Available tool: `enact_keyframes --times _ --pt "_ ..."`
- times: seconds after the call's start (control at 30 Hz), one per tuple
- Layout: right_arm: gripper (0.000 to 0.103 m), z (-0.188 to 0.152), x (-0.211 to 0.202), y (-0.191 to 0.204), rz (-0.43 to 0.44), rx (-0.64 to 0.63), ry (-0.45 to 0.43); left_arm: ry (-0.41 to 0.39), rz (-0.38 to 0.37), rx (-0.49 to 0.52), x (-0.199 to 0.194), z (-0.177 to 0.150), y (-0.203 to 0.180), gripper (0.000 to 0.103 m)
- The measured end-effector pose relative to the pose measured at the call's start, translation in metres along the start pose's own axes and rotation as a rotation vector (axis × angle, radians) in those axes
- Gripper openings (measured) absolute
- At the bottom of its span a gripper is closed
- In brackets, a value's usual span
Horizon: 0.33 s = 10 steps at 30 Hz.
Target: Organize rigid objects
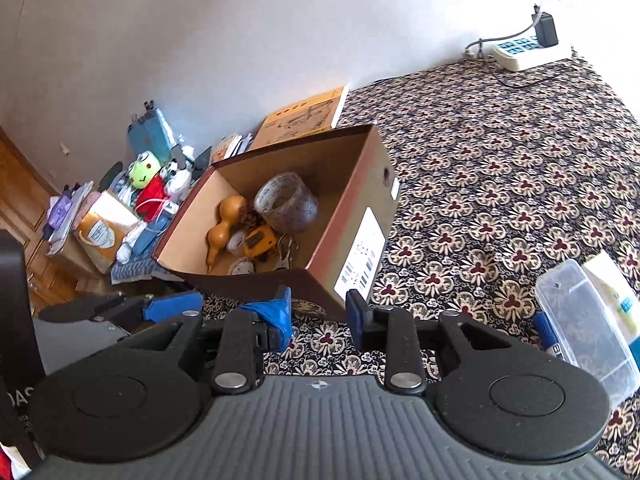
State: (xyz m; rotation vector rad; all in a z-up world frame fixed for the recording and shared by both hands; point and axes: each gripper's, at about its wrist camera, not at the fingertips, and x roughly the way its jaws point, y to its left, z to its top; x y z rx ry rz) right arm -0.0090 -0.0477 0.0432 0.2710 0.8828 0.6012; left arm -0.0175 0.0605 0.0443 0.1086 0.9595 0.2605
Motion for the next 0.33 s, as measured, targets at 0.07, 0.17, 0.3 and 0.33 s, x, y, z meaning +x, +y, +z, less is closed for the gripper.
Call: enact_keyframes --times 0.07,0.17,0.3,0.33 --pt "0.013 -0.003 0.0 0.0 -0.018 0.015 -0.008 0.009 -0.017 0.008 0.003 -0.002 0.001 0.059" --pt "0.013 -0.009 0.002 0.001 -0.051 0.038 -0.021 0.025 -0.043 0.025 0.009 -0.006 0.004 0.059" --pt "0.013 -0.015 0.007 0.002 -0.067 0.098 -0.017 0.031 -0.07 0.043 0.014 -0.009 0.014 0.06" --pt "0.013 -0.017 0.009 0.002 -0.078 0.11 -0.021 0.034 -0.071 0.054 0.016 -0.01 0.015 0.06"
